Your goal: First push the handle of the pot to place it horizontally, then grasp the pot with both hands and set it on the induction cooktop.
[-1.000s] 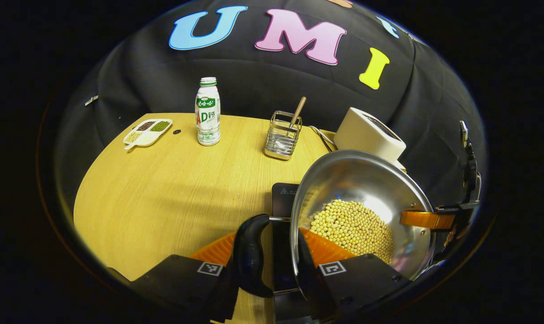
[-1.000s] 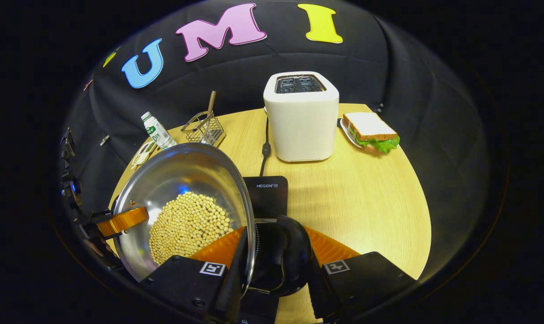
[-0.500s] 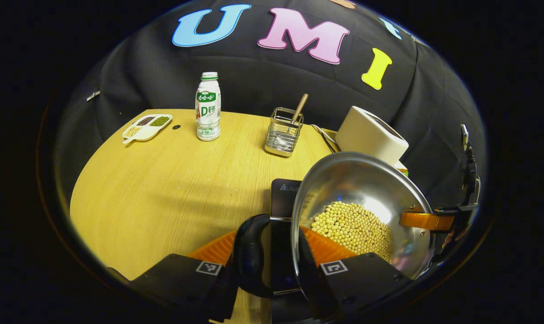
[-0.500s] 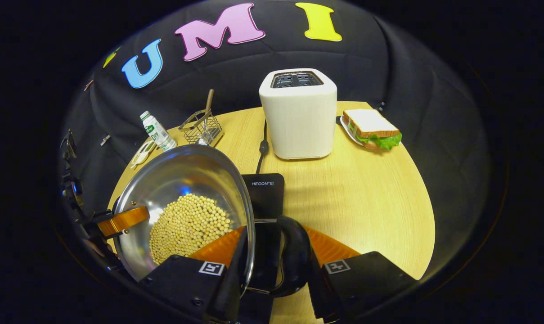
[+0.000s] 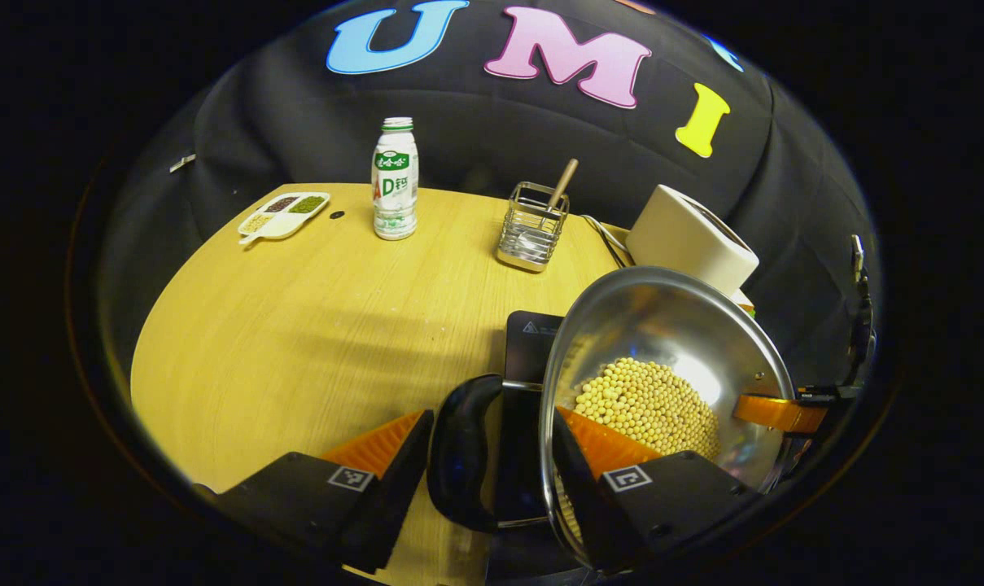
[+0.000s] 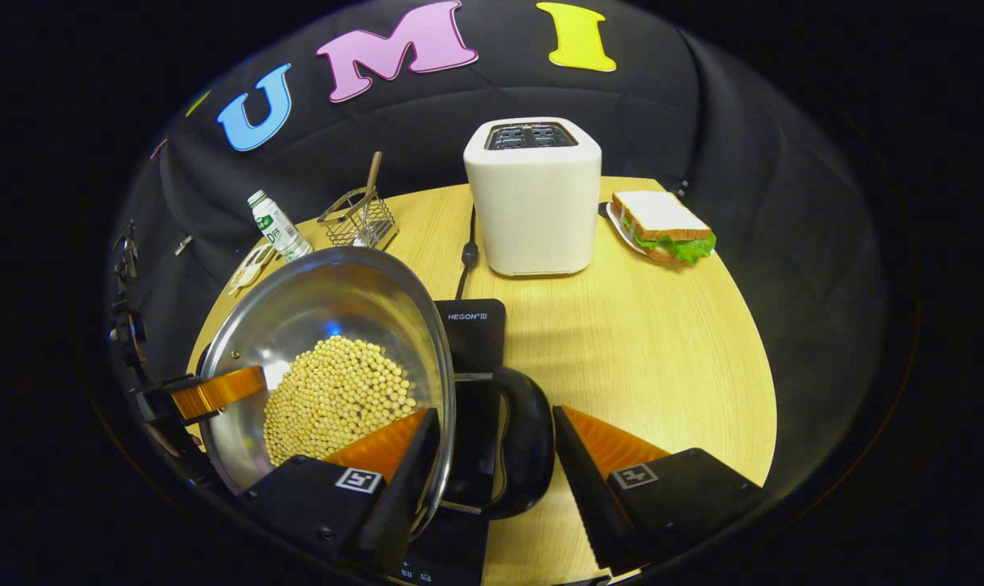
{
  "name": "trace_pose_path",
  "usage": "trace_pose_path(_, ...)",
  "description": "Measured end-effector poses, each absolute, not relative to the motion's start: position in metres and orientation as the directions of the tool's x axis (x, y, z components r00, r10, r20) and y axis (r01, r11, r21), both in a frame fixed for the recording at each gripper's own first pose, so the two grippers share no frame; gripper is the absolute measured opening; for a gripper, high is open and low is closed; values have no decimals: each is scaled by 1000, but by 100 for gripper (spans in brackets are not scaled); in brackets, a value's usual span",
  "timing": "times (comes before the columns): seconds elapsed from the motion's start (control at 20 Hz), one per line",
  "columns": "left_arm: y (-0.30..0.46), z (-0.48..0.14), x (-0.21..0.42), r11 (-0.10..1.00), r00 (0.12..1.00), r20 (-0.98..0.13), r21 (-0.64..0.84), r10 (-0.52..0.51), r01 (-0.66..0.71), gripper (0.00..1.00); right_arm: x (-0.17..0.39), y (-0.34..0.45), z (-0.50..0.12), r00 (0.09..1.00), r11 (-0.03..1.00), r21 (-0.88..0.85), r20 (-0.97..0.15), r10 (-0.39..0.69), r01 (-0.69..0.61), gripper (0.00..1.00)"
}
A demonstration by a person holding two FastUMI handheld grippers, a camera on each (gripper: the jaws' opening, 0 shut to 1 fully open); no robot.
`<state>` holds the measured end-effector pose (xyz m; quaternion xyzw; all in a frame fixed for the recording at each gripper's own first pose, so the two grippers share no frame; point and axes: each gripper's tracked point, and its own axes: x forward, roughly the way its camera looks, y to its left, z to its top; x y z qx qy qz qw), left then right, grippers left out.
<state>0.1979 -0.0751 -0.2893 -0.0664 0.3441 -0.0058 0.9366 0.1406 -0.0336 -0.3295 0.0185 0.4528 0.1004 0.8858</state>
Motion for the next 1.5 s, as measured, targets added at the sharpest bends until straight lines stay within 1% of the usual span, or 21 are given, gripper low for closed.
trace_pose_path(0.05,-78,-288,195,989,770,-634,-148,-72,-29,97,140,-36,-324,581,981,120,-792,189,-155,91)
trace_pose_path(0.1,-83,-281,191,985,778,-621,-174,-95,-19,97,139,-37,-319,594,982,117,-783,182,-146,100)
trace_pose_path(0.2,-87,-269,179,980,793,-597,-201,-120,-3,95,132,-36,-301,623,985,113,-763,172,-133,99)
trace_pose_path(0.35,-83,-239,159,980,829,-545,-198,-122,15,96,118,-38,-262,687,989,106,-711,151,-108,99)
trace_pose_path(0.5,-72,-182,133,985,891,-439,-164,-113,44,96,100,-30,-210,760,988,117,-633,149,-96,99)
trace_pose_path(0.65,-62,-122,103,991,944,-310,-107,-114,84,95,88,-25,-152,852,991,93,-507,129,-95,99)
trace_pose_path(0.8,-50,-77,70,991,969,-215,-85,-119,102,95,65,-12,-108,908,987,114,-393,147,-110,99)
trace_pose_path(0.9,-44,-51,50,990,981,-150,-93,-120,107,95,50,-15,-79,944,991,96,-308,122,-97,99)
trace_pose_path(1.0,-27,-29,31,994,992,-79,-52,-95,91,95,35,-18,-49,976,994,72,-196,90,-77,98)
trace_pose_path(1.05,-22,-25,22,996,995,-52,-31,-85,84,95,27,-18,-40,984,996,66,-160,73,-64,99)
trace_pose_path(1.25,-11,-15,-20,997,997,19,29,-78,77,95,-9,-23,-36,993,998,54,-114,18,-12,99)
trace_pose_path(1.35,-2,-13,-37,998,998,55,38,-43,41,95,-28,-22,-32,995,999,48,-96,16,-11,99)
trace_pose_path(1.5,9,-9,-60,999,993,117,39,9,-14,95,-47,-27,-31,997,999,28,-78,-16,18,98)
